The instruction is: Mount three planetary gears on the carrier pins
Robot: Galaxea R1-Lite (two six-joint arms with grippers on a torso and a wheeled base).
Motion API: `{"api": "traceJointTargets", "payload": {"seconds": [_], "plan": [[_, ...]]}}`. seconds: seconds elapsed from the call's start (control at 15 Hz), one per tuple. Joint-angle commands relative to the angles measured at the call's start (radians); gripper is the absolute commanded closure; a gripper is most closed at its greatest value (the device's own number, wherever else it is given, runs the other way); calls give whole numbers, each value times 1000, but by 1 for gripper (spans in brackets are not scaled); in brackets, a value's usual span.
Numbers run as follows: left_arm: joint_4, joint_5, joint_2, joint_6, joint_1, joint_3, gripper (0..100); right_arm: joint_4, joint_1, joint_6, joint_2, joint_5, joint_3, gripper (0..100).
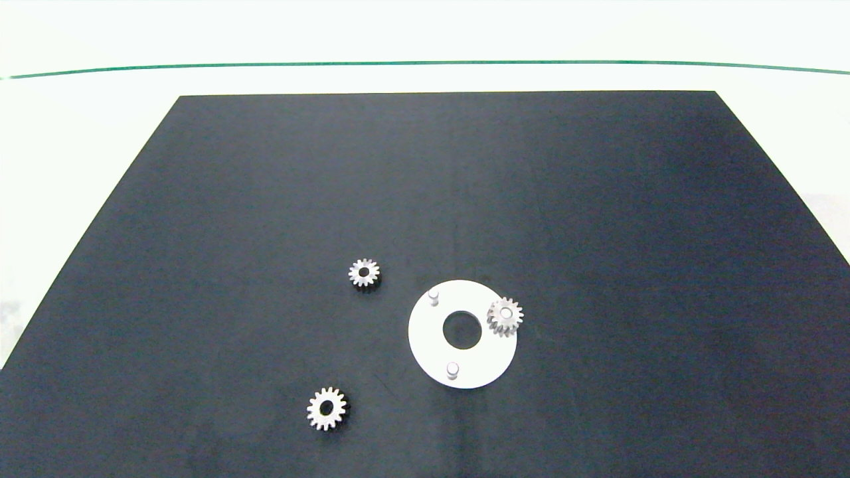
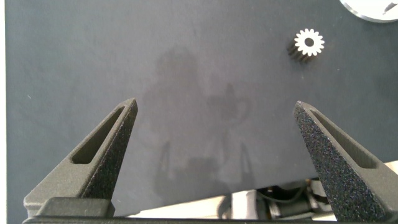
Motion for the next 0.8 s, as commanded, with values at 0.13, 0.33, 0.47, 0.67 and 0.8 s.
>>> {"api": "traceJointTargets", "payload": {"seconds": [0.13, 0.33, 0.47, 0.67, 0.8], "plan": [[-194, -1, 75, 67, 0, 154, 0, 9, -52, -7, -132, -3, 9, 0], [-353, -6, 168, 73, -4, 266, 0, 11, -67, -7, -140, -3, -9, 0], [-364, -9, 222, 117, -4, 257, 0, 11, -69, -7, -138, -3, -14, 0], [-464, -6, 325, 140, -4, 254, 0, 11, -69, -3, -140, -1, -6, 0], [-487, -6, 351, 143, -14, 256, 0, 11, -70, -1, -143, 1, 17, 0]]}}
